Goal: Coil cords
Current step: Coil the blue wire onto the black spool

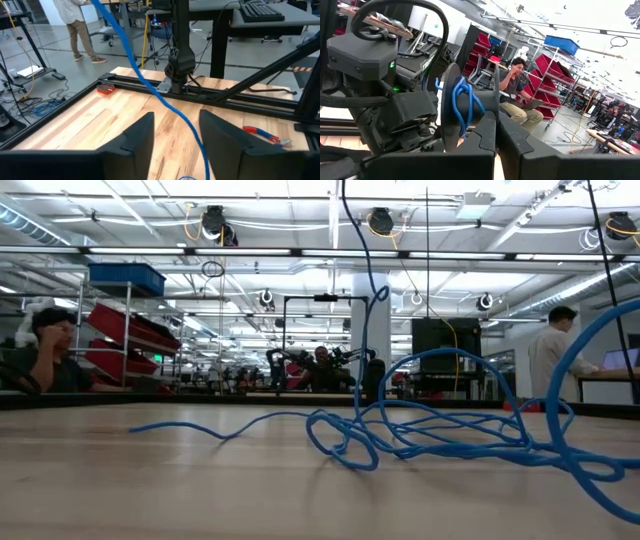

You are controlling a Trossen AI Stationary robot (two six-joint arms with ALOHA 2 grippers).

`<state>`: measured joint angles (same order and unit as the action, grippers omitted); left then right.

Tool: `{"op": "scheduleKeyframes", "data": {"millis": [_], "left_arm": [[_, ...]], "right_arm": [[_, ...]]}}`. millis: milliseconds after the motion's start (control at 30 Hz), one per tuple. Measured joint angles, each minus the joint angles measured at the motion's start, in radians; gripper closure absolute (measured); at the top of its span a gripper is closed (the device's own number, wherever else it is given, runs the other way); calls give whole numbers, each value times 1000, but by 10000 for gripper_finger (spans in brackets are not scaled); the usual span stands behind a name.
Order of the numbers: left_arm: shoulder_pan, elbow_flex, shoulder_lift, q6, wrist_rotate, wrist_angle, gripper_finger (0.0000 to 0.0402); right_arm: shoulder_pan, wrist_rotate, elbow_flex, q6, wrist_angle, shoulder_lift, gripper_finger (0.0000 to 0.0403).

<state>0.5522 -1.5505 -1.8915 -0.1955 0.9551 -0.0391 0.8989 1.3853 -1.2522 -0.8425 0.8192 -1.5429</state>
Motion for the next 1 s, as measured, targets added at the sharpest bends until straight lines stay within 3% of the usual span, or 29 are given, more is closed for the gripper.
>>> {"op": "scheduleKeyframes", "data": {"millis": [333,633,1000], "left_arm": [[0,0,-2,27,1,0,388],[-18,2,-2,27,2,1,398],[-31,2,-2,26,-73,-37,399]], "right_arm": [[0,-7,0,9,0,0,403],[-21,-85,0,158,-16,0,403],[-130,-60,0,394,-265,-17,403]]}}
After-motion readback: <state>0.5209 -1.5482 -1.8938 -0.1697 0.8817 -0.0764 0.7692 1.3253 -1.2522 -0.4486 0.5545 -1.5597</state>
